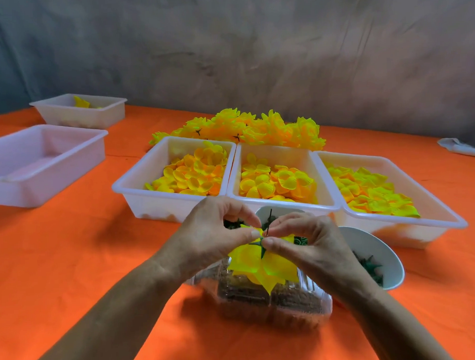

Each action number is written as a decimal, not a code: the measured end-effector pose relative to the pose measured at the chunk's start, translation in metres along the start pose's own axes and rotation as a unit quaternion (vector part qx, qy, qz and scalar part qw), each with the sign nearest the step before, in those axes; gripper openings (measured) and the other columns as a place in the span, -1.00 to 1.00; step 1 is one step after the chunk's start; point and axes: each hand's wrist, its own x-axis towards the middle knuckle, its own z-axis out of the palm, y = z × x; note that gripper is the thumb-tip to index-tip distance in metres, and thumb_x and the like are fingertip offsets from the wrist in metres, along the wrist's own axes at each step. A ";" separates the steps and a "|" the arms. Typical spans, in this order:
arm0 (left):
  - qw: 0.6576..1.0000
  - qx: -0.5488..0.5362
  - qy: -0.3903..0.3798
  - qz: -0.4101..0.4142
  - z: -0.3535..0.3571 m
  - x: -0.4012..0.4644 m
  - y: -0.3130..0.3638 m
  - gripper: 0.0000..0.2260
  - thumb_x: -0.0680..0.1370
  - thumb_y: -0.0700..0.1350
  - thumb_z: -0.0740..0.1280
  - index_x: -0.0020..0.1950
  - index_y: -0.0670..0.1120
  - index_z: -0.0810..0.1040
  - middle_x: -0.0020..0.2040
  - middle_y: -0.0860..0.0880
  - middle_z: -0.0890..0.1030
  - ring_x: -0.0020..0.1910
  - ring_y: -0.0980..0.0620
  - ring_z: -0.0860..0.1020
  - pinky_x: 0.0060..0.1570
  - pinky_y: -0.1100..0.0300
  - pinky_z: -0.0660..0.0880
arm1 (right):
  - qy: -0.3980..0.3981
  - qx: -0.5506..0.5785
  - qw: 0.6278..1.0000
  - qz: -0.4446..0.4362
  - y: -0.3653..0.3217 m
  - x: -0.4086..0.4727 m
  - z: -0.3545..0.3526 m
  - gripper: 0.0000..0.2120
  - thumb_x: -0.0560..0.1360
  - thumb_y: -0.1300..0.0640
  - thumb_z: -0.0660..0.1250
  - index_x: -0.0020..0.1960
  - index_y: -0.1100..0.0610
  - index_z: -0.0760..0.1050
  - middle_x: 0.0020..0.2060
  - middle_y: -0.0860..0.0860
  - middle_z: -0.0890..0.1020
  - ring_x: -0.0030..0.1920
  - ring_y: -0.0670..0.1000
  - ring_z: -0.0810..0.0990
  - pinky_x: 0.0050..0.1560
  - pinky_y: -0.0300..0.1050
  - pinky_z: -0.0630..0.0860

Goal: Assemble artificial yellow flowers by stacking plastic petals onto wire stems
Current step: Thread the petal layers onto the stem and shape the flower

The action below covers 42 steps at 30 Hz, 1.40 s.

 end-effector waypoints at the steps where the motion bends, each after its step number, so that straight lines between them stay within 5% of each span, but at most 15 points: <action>1: 1.000 0.007 -0.006 0.016 0.001 -0.001 -0.001 -0.90 0.32 -0.08 0.55 -0.25 0.06 0.67 -0.11 0.07 0.66 -0.02 0.16 0.58 -0.03 0.18 0.50 | 0.007 -0.003 1.000 -0.002 0.000 0.000 0.002 -0.94 0.26 0.03 0.53 -0.31 -0.03 0.67 -0.27 -0.09 0.67 -0.17 -0.09 0.62 -0.04 -0.02 0.54; 11: 0.970 0.137 0.068 0.189 0.013 -0.003 -0.006 -0.86 0.25 -0.08 0.59 -0.26 -0.06 0.71 -0.22 0.03 0.68 -0.13 0.03 0.59 0.01 -0.06 0.44 | 0.064 0.050 0.996 -0.035 0.019 -0.005 0.010 -0.91 0.22 -0.03 0.49 -0.35 -0.03 0.65 -0.26 -0.08 0.66 -0.07 -0.03 0.60 -0.03 -0.11 0.51; 16: 0.961 0.117 0.075 0.238 0.015 -0.001 -0.015 -0.83 0.22 -0.01 0.52 -0.32 -0.09 0.69 -0.31 0.04 0.65 -0.22 0.15 0.55 -0.10 0.13 0.44 | 0.085 0.022 0.988 -0.126 0.032 -0.006 0.016 -0.81 0.37 -0.14 0.43 -0.22 -0.03 0.63 -0.26 -0.12 0.64 -0.02 -0.02 0.56 0.00 -0.24 0.47; 23: 0.965 0.038 0.109 0.237 0.024 -0.002 -0.033 -0.89 0.26 -0.08 0.53 -0.27 -0.05 0.68 -0.29 0.05 0.61 -0.20 0.09 0.56 -0.14 -0.07 0.49 | 0.096 -0.001 0.986 -0.137 0.039 -0.003 0.018 -0.97 0.36 0.04 0.43 -0.22 -0.04 0.60 -0.16 -0.07 0.62 0.04 0.01 0.52 0.04 -0.20 0.44; 32: 0.981 0.040 0.038 0.184 0.008 -0.004 -0.024 -0.91 0.34 -0.10 0.52 -0.22 -0.09 0.71 -0.23 0.04 0.65 -0.13 0.13 0.58 -0.05 0.11 0.50 | 0.076 -0.041 0.995 -0.045 0.017 -0.012 0.010 -0.94 0.30 -0.05 0.50 -0.27 -0.09 0.66 -0.09 -0.16 0.64 0.13 -0.17 0.48 -0.09 -0.25 0.47; 36: 0.984 -0.007 0.052 0.169 0.004 -0.002 -0.010 -0.87 0.34 0.07 0.51 -0.23 0.04 0.68 -0.21 0.08 0.66 -0.11 0.15 0.61 -0.03 0.12 0.52 | 0.124 -0.107 0.986 -0.043 0.009 -0.016 0.019 -0.86 0.25 -0.04 0.50 -0.22 -0.03 0.68 -0.06 -0.13 0.62 0.14 -0.10 0.47 0.11 -0.17 0.41; 42: 0.991 0.018 0.052 0.123 0.015 0.006 0.000 -0.89 0.33 -0.02 0.55 -0.32 0.08 0.64 -0.30 0.12 0.60 -0.25 0.15 0.55 -0.17 0.09 0.49 | 0.225 -0.174 0.958 -0.029 0.006 -0.017 0.038 -0.89 0.27 0.07 0.58 -0.28 0.00 0.66 -0.10 -0.06 0.62 0.06 0.01 0.51 0.02 -0.14 0.43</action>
